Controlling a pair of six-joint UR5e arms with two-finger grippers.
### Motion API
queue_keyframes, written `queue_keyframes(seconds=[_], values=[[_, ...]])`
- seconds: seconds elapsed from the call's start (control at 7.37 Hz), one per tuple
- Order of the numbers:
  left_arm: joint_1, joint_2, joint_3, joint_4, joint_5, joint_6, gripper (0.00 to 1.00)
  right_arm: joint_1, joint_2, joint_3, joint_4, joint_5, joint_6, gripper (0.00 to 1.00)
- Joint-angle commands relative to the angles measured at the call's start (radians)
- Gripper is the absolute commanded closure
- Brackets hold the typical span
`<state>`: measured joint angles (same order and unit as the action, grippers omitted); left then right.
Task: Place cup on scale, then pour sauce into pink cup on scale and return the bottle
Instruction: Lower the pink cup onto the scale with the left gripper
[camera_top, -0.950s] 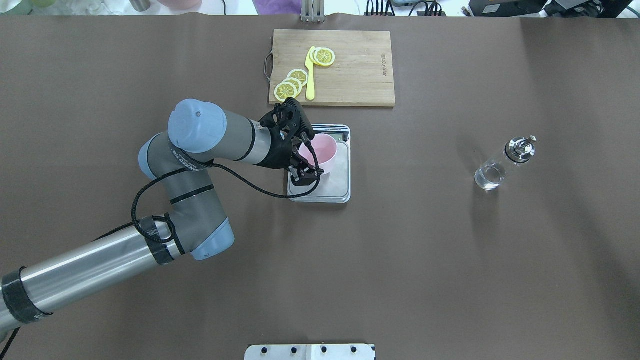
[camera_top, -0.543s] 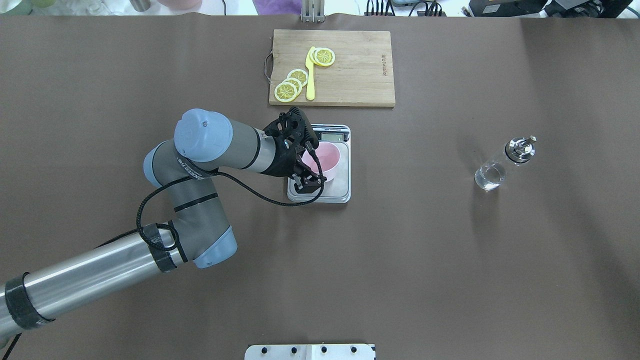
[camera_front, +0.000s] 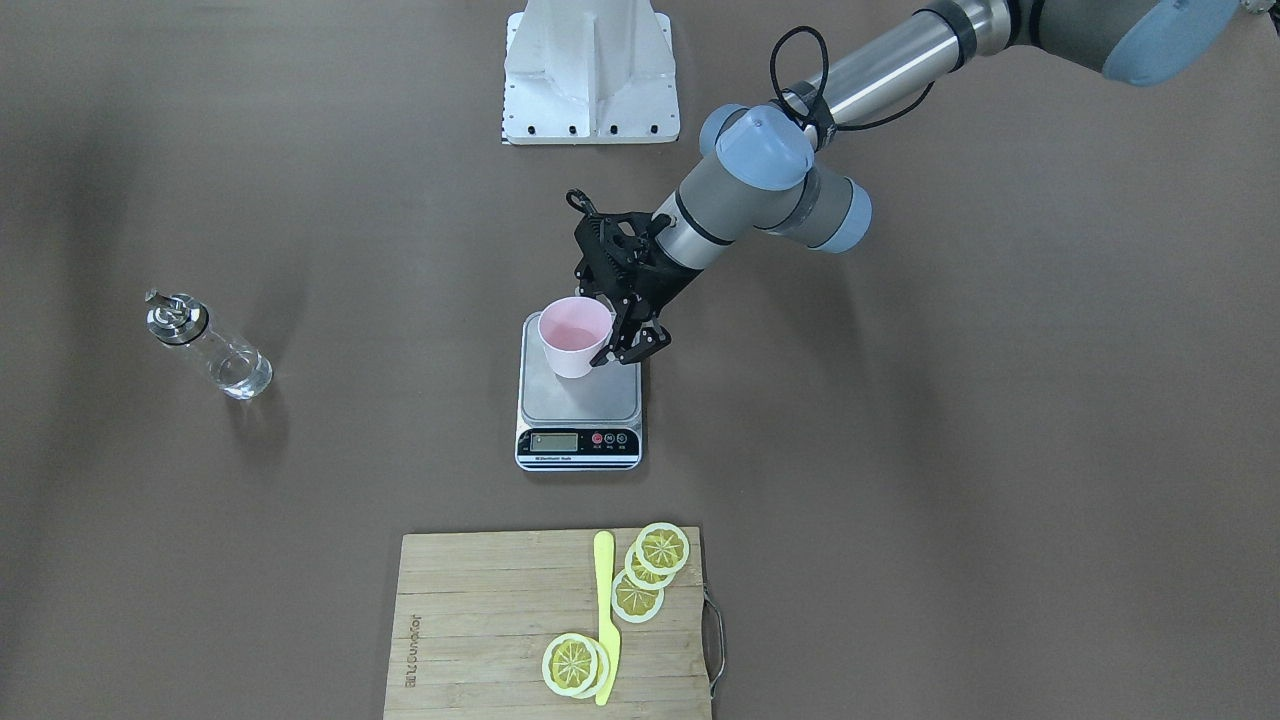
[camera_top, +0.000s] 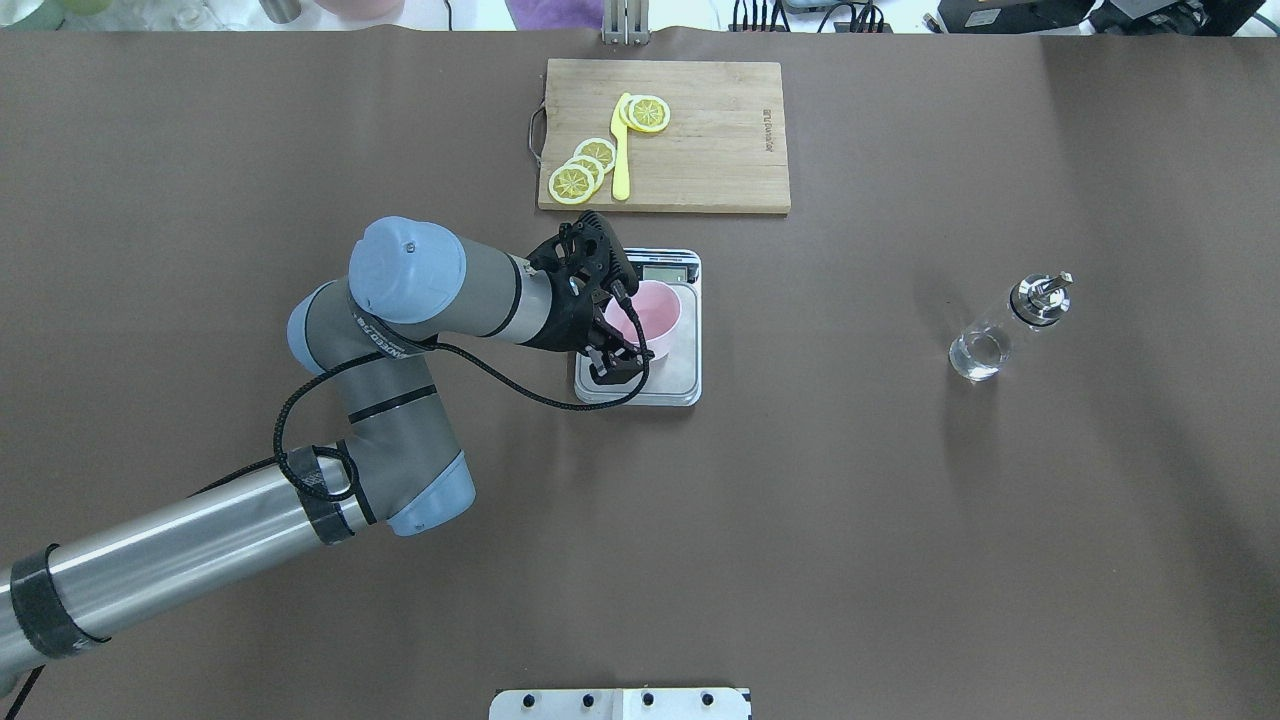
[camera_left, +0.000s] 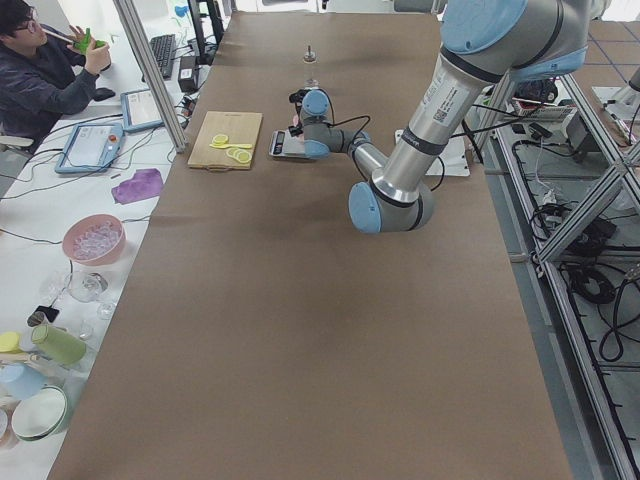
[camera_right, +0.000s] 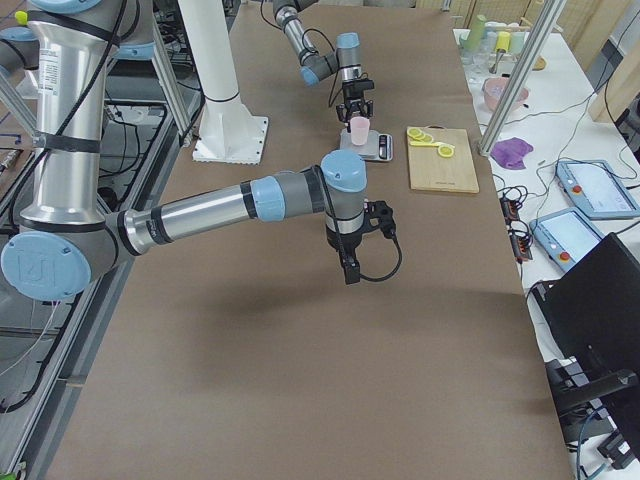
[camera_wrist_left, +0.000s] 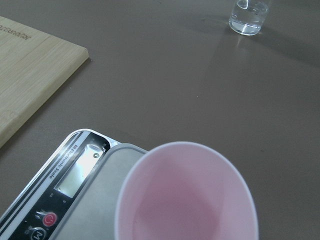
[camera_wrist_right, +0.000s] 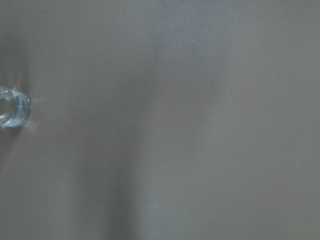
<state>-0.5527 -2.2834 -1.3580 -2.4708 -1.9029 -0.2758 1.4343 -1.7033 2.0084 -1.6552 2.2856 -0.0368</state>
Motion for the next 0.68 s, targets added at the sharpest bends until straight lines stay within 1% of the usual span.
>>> queue_keyframes(seconds=[0.0,0.14,0.27,0.54], values=[[-0.001,0.004,-0.003,0.0,0.008,0.0,0.54,0.0,0.001,0.001,0.0,0.0,0.0,0.0],[-0.001,0.005,-0.003,0.0,0.008,0.001,0.52,0.0,0.001,0.001,0.0,0.0,0.002,0.0],[-0.001,0.007,-0.003,-0.002,0.008,0.001,0.46,0.0,0.001,0.001,0.002,0.0,0.002,0.0],[-0.001,0.005,-0.003,-0.002,0.008,0.001,0.26,0.0,0.001,0.001,0.002,0.0,0.0,0.0]])
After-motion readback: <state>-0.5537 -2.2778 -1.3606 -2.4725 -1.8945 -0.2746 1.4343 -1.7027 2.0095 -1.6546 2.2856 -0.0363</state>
